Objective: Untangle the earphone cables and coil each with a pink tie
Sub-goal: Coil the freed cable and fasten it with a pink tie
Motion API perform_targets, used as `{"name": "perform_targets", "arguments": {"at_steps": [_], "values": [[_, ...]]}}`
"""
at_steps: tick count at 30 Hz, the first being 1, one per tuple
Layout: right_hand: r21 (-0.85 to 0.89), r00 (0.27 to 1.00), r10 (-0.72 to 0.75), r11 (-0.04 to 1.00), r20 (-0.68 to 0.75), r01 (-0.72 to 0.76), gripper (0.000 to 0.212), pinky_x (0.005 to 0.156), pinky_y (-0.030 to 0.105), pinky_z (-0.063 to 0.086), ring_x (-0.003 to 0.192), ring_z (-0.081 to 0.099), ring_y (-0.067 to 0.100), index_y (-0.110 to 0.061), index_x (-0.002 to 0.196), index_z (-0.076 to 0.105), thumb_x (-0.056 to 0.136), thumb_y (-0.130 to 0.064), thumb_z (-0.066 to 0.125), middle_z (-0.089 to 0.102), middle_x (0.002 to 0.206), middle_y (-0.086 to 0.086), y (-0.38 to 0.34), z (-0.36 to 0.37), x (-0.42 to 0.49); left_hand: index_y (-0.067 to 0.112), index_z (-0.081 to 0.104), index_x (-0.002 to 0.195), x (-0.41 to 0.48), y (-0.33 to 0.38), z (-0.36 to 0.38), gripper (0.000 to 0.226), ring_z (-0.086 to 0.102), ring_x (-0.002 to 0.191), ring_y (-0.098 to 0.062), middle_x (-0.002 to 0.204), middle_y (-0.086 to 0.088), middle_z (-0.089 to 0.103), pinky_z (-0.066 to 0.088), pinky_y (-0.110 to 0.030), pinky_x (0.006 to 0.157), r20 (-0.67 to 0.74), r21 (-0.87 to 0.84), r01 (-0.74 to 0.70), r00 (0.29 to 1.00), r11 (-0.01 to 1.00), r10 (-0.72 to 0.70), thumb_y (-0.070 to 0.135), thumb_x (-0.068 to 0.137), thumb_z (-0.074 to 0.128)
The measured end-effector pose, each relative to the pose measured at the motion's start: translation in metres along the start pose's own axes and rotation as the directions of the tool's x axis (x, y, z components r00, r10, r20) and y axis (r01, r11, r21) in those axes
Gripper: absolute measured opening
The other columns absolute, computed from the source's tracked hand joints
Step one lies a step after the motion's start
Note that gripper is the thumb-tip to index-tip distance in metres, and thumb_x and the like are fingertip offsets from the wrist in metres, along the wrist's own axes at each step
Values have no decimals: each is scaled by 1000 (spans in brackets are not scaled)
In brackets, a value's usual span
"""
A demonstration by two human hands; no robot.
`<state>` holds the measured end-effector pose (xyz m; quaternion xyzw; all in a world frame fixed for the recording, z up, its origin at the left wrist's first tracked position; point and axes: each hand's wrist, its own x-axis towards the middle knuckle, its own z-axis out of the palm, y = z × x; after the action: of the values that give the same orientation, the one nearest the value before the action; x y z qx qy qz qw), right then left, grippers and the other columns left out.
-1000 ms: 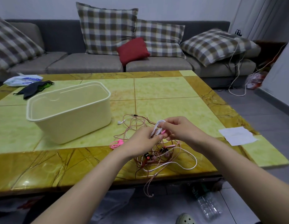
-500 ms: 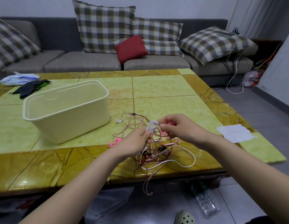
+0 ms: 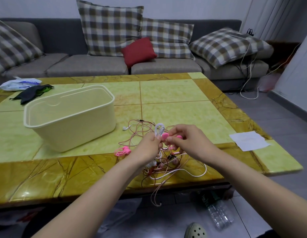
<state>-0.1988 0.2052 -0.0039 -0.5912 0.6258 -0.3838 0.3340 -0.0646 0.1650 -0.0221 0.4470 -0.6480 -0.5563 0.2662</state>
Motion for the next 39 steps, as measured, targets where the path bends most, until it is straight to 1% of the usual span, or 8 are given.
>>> {"name": "perform_targets", "arguments": {"at_steps": [8,12,17,20,24,28,34,39], "values": [[-27,995,-58,998,-82,56,11,50,41,52,54,56,11,-20,82,66,90,-13,61,67,69,9,-5,8,-8,-4,57,87,-3,0,5,31,35,56,-11,73,-9,46,33,-30,61,42,68,-29,999,997,26,1,96,28],[-191,975,-189,968,-115,165,7,56,11,42,54,53,0,-18,81,63,88,-16,64,58,60,-12,-5,6,-12,12,50,72,-10,4,5,36,37,55,-9,63,1,44,33,-14,51,53,22,-54,997,998,52,-6,95,30],[-261,975,-188,953,-119,152,15,57,12,42,57,54,1,-17,79,60,87,-29,64,60,65,-10,-3,3,-15,7,62,83,-15,8,5,24,42,58,-10,64,-1,47,36,-22,60,89,12,-48,995,999,47,2,92,41],[-208,978,-143,972,-149,110,17,52,11,40,49,55,-1,-15,76,60,88,-27,64,61,58,-8,-2,1,-13,0,65,100,-16,11,7,25,40,60,-10,71,-1,50,37,-20,60,102,-78,-69,992,995,77,6,95,42],[-70,989,-26,997,-148,16,20,46,10,37,42,52,-1,-19,68,59,87,-25,63,62,54,-5,-2,-1,-11,10,59,78,-19,10,4,35,39,61,-9,70,1,45,36,-15,59,130,-60,-164,977,985,170,22,102,37],[65,988,34,998,-151,-24,21,44,12,37,40,48,-1,-18,67,61,88,-23,64,61,51,-6,-1,0,-10,-1,63,95,-18,10,3,32,40,60,-3,58,17,50,35,-12,59,124,1,-181,976,983,180,22,100,41],[108,983,123,988,-138,-108,33,47,20,37,40,43,4,-16,57,61,88,-24,63,56,47,-5,0,1,-7,9,56,80,-16,10,9,38,36,69,-21,69,-6,44,29,-31,64,91,-36,-119,988,992,122,31,102,34],[331,966,241,923,-95,-198,21,46,17,37,42,42,4,-17,95,52,87,-31,65,55,60,-1,-1,5,-2,12,46,66,-10,15,9,40,38,57,-12,57,0,40,32,-18,53,-30,-41,-92,995,995,91,27,102,35]]}}
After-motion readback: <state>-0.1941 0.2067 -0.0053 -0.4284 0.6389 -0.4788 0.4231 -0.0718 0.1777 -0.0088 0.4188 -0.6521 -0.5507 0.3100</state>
